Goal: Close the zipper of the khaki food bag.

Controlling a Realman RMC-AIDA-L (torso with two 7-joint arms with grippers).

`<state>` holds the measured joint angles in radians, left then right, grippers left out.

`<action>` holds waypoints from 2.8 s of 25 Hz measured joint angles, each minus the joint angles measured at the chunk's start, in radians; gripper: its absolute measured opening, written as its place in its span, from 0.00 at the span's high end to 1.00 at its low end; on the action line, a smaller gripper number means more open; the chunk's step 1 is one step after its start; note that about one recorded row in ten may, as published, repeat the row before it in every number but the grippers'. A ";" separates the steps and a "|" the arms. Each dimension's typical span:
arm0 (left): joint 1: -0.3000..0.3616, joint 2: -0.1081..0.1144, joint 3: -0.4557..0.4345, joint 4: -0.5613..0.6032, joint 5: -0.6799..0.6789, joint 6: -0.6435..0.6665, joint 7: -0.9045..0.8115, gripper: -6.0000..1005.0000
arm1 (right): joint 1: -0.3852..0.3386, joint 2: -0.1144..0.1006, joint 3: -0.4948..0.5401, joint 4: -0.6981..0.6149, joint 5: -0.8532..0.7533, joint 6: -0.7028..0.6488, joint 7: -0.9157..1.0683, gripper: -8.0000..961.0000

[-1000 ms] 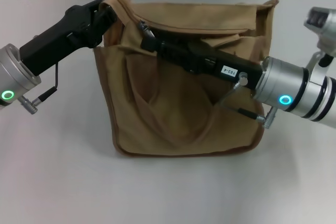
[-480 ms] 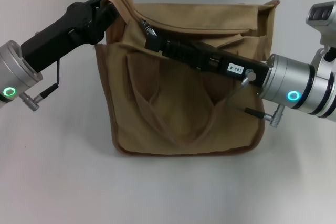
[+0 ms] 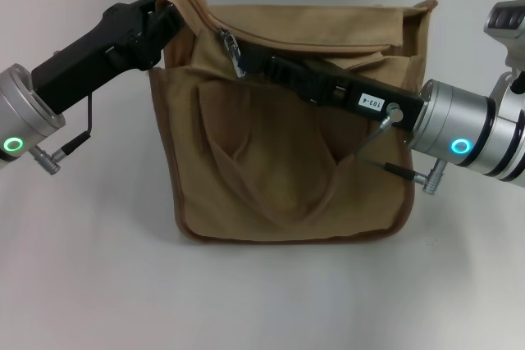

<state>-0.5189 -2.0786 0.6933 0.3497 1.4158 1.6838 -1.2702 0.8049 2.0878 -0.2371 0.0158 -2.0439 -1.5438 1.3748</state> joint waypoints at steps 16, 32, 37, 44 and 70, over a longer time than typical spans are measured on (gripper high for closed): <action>0.003 0.000 0.000 0.000 0.000 0.005 0.000 0.97 | -0.008 -0.001 -0.001 -0.006 -0.002 0.015 0.037 0.99; -0.002 0.000 0.000 -0.012 0.000 0.005 0.000 0.97 | -0.043 0.000 0.005 -0.033 0.007 -0.045 -0.049 0.91; -0.006 0.000 0.000 -0.013 0.000 0.005 0.000 0.97 | -0.018 0.003 -0.002 -0.025 0.011 -0.028 -0.058 0.88; -0.016 -0.001 0.000 -0.013 0.005 0.004 0.000 0.97 | 0.011 0.003 -0.006 -0.015 0.010 0.029 -0.057 0.80; -0.027 -0.001 0.000 -0.014 0.001 -0.004 0.000 0.97 | 0.049 0.003 -0.006 0.001 -0.001 0.056 -0.076 0.55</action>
<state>-0.5459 -2.0800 0.6934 0.3359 1.4168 1.6795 -1.2701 0.8539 2.0907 -0.2434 0.0168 -2.0447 -1.4879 1.2984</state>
